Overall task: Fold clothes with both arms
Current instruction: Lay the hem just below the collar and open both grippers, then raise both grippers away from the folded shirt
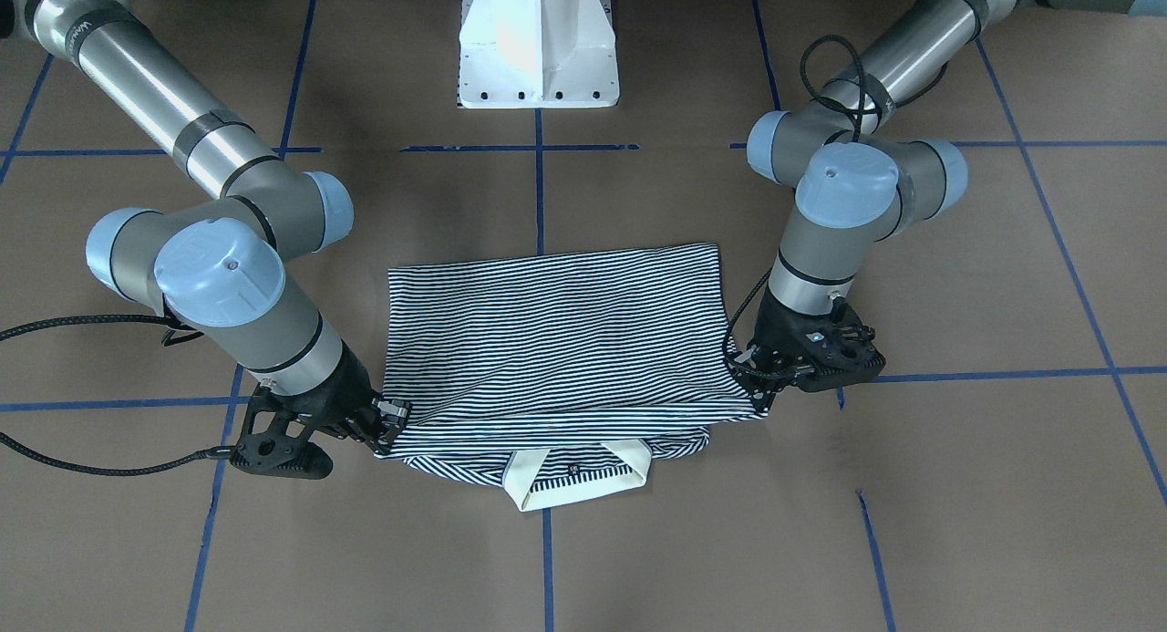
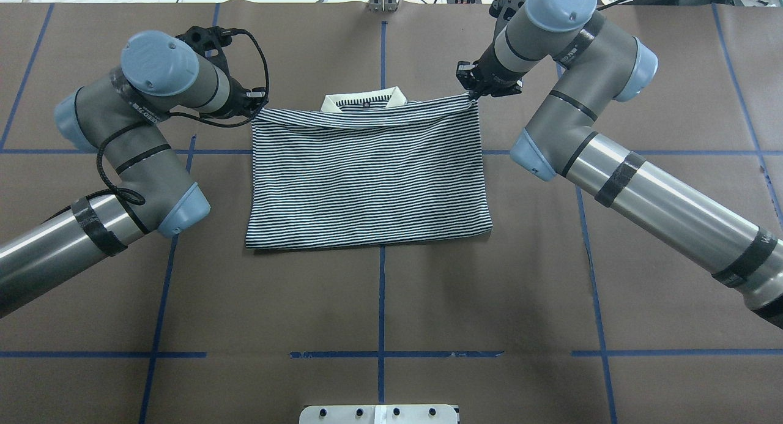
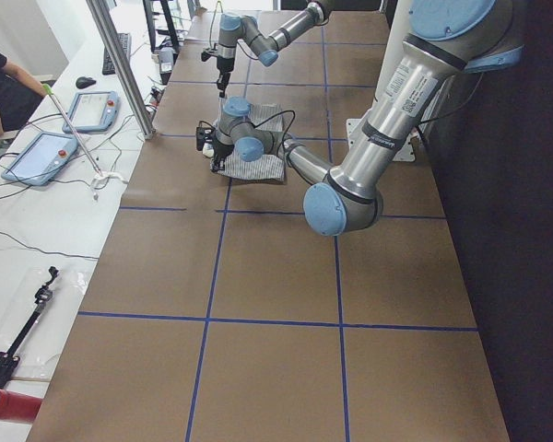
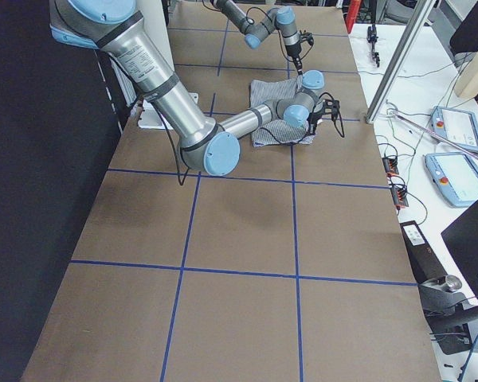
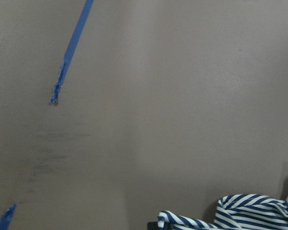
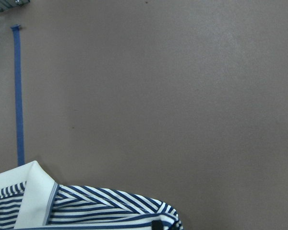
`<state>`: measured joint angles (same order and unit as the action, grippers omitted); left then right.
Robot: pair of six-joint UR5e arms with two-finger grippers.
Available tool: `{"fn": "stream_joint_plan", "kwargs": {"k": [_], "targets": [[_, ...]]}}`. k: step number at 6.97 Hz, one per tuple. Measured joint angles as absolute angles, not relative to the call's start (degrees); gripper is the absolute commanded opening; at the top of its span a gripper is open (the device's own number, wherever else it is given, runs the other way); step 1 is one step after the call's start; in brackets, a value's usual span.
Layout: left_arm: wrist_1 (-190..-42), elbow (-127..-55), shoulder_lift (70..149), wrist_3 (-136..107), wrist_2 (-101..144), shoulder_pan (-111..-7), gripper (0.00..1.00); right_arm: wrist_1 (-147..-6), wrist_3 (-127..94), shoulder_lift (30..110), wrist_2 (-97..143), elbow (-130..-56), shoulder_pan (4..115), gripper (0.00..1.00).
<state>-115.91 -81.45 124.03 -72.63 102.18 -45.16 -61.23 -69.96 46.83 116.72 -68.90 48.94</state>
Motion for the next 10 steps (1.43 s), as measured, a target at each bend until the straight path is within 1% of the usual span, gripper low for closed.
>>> {"fn": "stream_joint_plan", "kwargs": {"k": [1,2,6,7,10], "targets": [[-115.93,-81.42,124.37,-72.67,102.21,-45.13,0.59,-61.19,-69.98,46.66,116.76,-68.85,48.85,0.81],[-116.06,-81.4,124.45,-72.65,102.21,-45.1,1.0,-61.2,-70.0,46.66,116.84,-68.8,48.82,1.0],[-116.05,-82.17,124.35,-72.22,102.26,-45.35,1.0,-61.17,-69.18,47.51,118.06,-69.41,48.89,1.0],[-115.7,-83.42,124.28,-72.2,102.43,-45.53,1.0,-61.19,-69.23,49.05,119.21,-71.5,48.6,1.0],[-115.36,-86.95,123.54,-72.44,103.98,-45.92,1.0,-63.3,-75.12,57.67,120.83,-83.45,43.96,1.0]]}}
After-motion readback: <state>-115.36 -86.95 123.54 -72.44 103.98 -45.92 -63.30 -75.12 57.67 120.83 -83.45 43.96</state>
